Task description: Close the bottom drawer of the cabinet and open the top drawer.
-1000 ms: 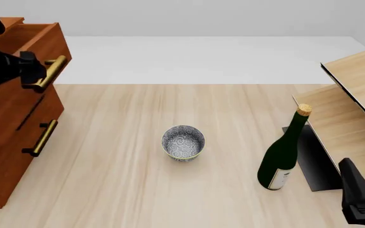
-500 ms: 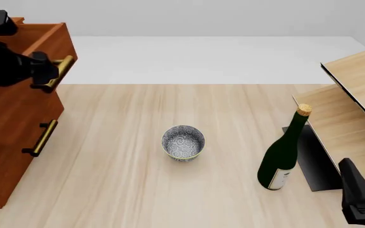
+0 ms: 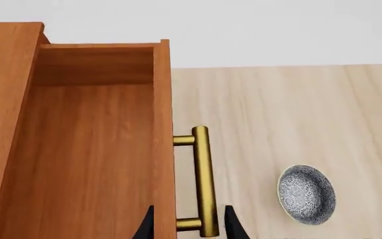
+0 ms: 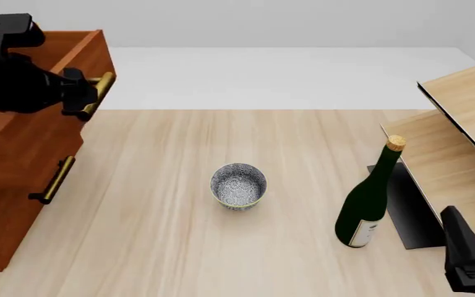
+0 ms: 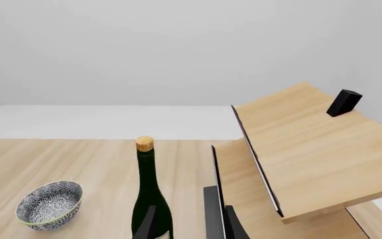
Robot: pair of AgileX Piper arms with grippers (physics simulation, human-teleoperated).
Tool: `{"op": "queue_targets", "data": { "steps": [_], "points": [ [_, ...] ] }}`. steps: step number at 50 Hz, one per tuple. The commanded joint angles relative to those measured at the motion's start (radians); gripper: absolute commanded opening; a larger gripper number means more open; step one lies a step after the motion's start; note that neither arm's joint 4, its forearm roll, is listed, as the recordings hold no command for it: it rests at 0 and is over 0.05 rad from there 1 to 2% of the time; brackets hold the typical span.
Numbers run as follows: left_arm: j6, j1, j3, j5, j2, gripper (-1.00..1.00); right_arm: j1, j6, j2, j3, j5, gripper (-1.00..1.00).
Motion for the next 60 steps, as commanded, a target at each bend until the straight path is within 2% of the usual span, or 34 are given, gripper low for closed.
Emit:
{"op": "queue_targets", "data": {
  "steps": [1,37,60],
  "points": [
    [0.032,-0.052,0.006,-0.012,0.029,1.00,0.000,0.002,0.000,0.000,0.000,1.00],
    [0.014,-0.172,0.021,-0.037,0.035,1.00,0.004,0.010,0.000,0.000,0.002,1.00],
    [-0.015,-0.261,-0.011,-0.030,0.023,1.00,0.004,0.008,0.000,0.000,0.001,1.00]
  ]
}}
